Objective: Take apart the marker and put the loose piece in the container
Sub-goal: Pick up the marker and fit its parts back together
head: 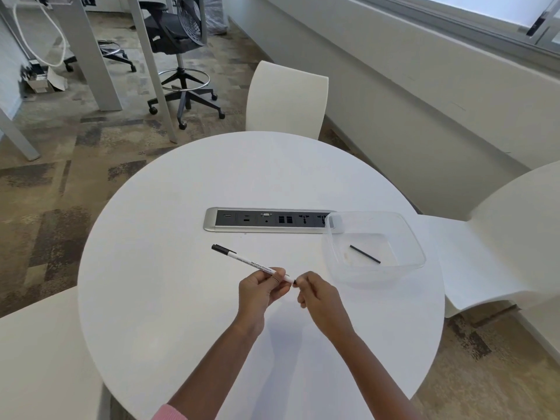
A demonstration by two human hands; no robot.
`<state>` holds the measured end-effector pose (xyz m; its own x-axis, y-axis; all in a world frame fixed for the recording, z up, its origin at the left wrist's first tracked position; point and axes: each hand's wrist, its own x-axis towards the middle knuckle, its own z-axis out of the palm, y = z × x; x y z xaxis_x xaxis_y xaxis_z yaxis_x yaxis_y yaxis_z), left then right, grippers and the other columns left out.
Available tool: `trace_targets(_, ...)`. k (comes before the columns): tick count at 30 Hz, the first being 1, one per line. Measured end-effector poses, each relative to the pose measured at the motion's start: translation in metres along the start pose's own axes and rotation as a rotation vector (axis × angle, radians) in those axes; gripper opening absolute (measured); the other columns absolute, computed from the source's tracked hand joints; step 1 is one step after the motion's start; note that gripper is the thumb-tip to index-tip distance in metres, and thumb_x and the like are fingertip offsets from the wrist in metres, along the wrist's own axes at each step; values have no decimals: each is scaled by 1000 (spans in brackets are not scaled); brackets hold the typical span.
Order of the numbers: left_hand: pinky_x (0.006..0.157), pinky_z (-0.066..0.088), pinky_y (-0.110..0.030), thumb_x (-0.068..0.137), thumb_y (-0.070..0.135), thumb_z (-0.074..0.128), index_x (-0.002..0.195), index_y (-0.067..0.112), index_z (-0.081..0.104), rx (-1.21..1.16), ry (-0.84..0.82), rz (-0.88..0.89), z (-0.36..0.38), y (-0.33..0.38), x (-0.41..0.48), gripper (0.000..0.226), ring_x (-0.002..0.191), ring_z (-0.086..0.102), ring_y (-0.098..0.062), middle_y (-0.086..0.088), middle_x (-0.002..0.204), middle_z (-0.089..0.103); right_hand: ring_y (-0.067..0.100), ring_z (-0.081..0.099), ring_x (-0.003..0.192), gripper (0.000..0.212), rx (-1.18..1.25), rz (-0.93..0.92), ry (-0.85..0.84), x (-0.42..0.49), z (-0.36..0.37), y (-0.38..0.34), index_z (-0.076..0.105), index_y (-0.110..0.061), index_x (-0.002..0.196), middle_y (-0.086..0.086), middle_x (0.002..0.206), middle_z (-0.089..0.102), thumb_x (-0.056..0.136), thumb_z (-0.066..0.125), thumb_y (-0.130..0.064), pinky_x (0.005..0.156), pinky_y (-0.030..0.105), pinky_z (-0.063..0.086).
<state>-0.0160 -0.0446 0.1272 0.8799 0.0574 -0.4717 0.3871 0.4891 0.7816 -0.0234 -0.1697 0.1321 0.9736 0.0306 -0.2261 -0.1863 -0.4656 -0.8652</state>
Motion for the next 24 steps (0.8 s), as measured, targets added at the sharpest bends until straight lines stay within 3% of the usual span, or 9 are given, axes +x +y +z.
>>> trace_targets(2,60,56,-16,85,2,60,80,1,66,-14,6,-4,-1,1,1,8,59,68,-12,-5,63,69,15,52,65,11,-147,-144,28,-1,1,6,56,-13,88,0,66,55,91,49,-21,61,23,40)
trace_targets(4,62,56,-16,86,2,60,79,0,66,-17,-2,-9,-1,2,1,9,59,68,-11,-5,64,69,13,48,67,12,-269,-247,65,-1,3,8,56,-11,91,0,73,55,91,50,-21,60,18,36)
trace_targets(9,61,56,-16,87,3,58,80,0,65,-33,-29,-17,-1,3,-2,10,61,68,-11,-6,66,69,20,46,65,48,-389,-390,139,1,6,8,60,-3,83,14,73,58,85,30,-40,61,30,35)
trace_targets(11,60,56,-16,87,3,58,80,-1,65,-31,-38,-20,-1,4,-2,10,60,68,-12,-6,65,69,22,46,64,46,-354,-362,137,0,5,6,61,-2,80,16,71,58,84,33,-38,58,28,35)
trace_targets(15,60,56,-17,86,3,59,80,0,65,19,-63,-23,-2,4,-3,9,59,68,-13,-5,64,69,18,44,60,24,-184,-195,87,-2,6,1,59,-4,67,5,60,52,87,49,-10,58,29,33)
trace_targets(20,63,57,-18,85,3,60,80,0,65,73,-97,-31,-5,1,-3,7,59,67,-13,-4,64,68,6,40,41,38,168,60,-44,0,-2,-1,57,-15,49,-2,45,47,85,53,-4,43,12,33)
trace_targets(24,63,56,-18,85,3,59,79,1,64,109,-133,-40,-7,-2,-3,8,59,66,-12,-5,65,68,9,35,40,34,342,274,-196,2,-10,-1,57,-9,53,-2,45,44,87,52,-5,43,14,28)
